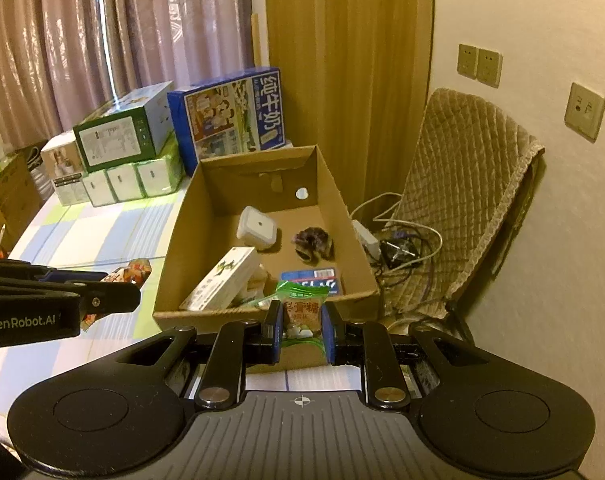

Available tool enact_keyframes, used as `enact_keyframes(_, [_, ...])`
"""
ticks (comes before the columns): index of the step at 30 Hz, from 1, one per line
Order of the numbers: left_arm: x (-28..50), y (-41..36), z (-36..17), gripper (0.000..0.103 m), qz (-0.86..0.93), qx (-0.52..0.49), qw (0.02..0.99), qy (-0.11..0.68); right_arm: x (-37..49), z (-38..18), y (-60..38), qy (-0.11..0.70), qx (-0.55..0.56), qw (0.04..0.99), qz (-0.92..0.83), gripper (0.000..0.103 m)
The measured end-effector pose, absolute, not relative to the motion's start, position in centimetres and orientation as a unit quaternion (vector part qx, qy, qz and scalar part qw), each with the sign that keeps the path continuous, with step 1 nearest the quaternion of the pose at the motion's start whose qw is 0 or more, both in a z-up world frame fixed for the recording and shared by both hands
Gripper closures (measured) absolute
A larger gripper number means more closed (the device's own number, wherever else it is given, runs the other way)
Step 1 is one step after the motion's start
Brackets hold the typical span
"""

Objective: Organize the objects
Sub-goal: 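Lift and carry both candies over the cardboard box with both tools, then open both tools to drop the two candies into the cardboard box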

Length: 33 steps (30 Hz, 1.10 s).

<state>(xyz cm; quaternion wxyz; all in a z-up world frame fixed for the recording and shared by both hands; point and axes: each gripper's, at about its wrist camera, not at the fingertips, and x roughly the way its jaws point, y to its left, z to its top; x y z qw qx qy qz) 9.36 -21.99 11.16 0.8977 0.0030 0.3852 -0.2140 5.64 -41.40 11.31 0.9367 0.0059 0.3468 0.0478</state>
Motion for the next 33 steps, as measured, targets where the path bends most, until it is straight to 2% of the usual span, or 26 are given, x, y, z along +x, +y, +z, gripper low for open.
enact_keyframes(33, [21.1,-23.7,10.9,0.079,-0.186,-0.019,0.891,0.414,16.6,10.8,-41.7,0.371,-0.022,0.923,0.097,0.086])
